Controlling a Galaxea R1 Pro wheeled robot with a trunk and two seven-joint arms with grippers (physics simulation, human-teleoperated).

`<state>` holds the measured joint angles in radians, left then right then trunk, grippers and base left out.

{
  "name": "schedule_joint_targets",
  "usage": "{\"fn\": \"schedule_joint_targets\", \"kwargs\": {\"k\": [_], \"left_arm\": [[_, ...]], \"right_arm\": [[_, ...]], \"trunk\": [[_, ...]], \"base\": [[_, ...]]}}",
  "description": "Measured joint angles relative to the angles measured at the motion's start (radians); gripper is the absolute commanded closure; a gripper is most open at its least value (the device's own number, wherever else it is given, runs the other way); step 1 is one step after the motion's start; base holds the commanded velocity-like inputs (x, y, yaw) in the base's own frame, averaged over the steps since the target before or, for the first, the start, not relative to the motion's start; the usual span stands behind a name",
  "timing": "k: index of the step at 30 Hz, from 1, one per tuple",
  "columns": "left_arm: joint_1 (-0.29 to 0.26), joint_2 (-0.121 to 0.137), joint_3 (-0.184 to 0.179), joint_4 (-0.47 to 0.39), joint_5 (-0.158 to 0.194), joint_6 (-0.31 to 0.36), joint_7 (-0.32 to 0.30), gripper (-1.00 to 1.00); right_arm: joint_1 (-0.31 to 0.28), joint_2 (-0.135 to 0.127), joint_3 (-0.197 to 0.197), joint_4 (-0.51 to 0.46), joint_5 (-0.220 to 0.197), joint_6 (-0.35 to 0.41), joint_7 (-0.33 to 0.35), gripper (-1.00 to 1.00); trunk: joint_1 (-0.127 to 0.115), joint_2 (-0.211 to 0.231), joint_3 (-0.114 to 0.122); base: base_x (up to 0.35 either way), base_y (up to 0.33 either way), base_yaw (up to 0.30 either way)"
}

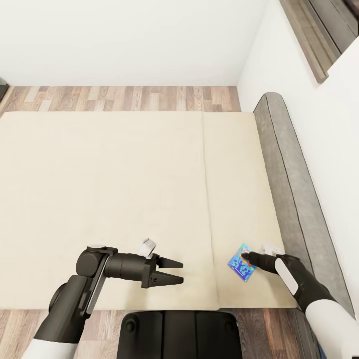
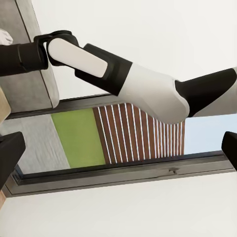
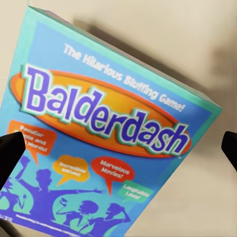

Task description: Put all the toys in the child's room - the three board games (two on the bed and one on the table), the two jigsaw puzzles on the table, and the tennis ball on the table - inside the toy box on the table in the child's room.

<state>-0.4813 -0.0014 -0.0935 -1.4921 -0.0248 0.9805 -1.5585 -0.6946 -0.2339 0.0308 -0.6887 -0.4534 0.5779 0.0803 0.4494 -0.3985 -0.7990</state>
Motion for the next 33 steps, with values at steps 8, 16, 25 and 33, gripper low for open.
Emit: {"fn": "schedule_joint_targets", "kwargs": {"k": [8,16,25,33], "left_arm": [[0.0,0.0,0.0,0.0,0.0,0.0,0.0,-1.0],[0.0,0.0,0.0,0.0,0.0,0.0,0.0,-1.0],[0.0,0.001,0.001,0.0,0.0,-0.001,-0.001,-1.0],[0.0,0.006,0.147,-0.003,0.007,-0.005,-0.008,-1.0]], "right_arm": [[0.0,0.001,0.0,0.013,0.0,0.0,0.0,-1.0],[0.0,0.003,0.0,0.016,0.0,-0.001,0.001,-1.0],[-0.001,0.003,-0.001,0.015,-0.005,-0.002,0.003,-1.0],[-0.001,-0.005,0.0,0.013,0.003,-0.003,0.037,-1.0]], "trunk": [[0.0,0.0,0.0],[0.0,0.0,0.0],[0.0,0.0,-0.006],[0.0,-0.001,-0.013]], "base": [[0.0,0.0,0.0],[0.0,0.0,0.0],[0.0,0.0,0.0],[0.0,0.0,0.0]]}}
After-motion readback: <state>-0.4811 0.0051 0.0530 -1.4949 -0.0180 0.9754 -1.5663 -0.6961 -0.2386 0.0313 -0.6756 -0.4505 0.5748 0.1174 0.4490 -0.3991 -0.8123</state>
